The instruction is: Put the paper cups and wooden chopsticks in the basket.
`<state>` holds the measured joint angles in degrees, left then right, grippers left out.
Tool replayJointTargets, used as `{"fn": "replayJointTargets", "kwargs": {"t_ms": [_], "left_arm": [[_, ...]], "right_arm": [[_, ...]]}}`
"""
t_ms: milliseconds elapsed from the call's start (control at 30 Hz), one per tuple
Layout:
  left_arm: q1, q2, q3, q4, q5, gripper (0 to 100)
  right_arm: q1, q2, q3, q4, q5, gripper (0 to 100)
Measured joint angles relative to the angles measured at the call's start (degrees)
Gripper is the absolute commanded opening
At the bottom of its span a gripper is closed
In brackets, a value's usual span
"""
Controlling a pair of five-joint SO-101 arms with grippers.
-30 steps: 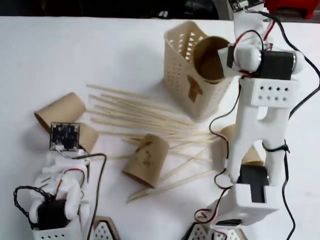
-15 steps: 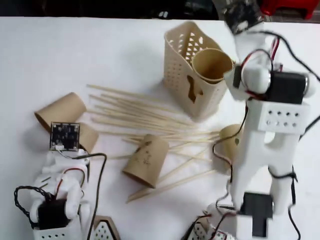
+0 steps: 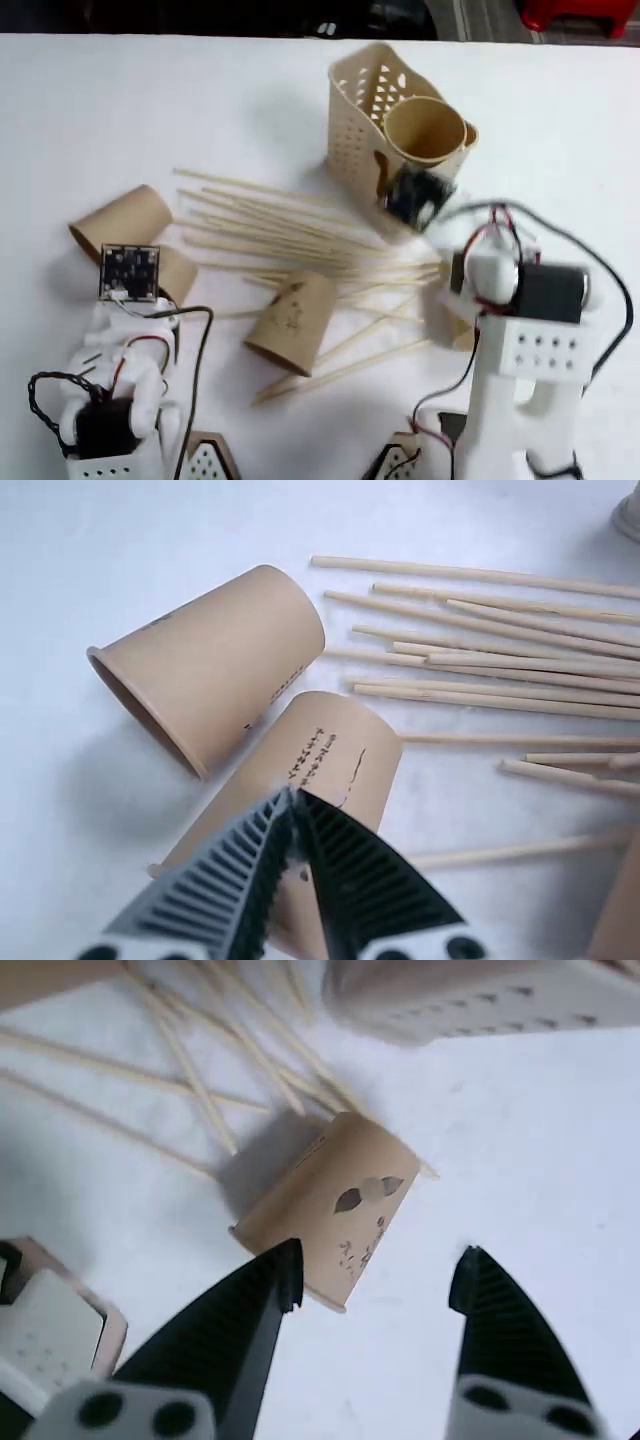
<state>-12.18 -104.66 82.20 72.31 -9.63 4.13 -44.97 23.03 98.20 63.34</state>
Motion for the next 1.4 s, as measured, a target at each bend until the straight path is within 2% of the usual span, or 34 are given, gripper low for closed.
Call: {"fn": "replayJointTargets", "kwargs": {"t_ms": [333,600,833,967,1067,1267,1400], "left_arm": [[0.00,0.00,0.00,0.00,0.00,3],[0.00,0.00,0.00,0.00,0.00,3],[0.00,0.00,0.00,0.00,0.00,3],[0.00,0.00,0.00,0.00,0.00,3],[0.00,0.00,0.00,0.00,0.00,3],[0.00,0.00,0.00,0.00,0.00,3],[0.00,0.00,0.00,0.00,0.00,3]], "right_arm": [[10.90,-7.21,16.00,-0.97,21.98,24.7],[16.18,-7.30,28.04,-13.10,31.65,24.8],[16.44,-7.30,38.42,-27.43,32.53,23.6],[16.70,-7.65,42.20,-35.25,32.53,11.1],[16.62,-8.70,42.29,-36.92,32.53,5.7],[18.46,-7.91,41.41,-37.10,32.18,1.9],[19.69,-7.91,37.36,-37.10,27.78,1.9]]}}
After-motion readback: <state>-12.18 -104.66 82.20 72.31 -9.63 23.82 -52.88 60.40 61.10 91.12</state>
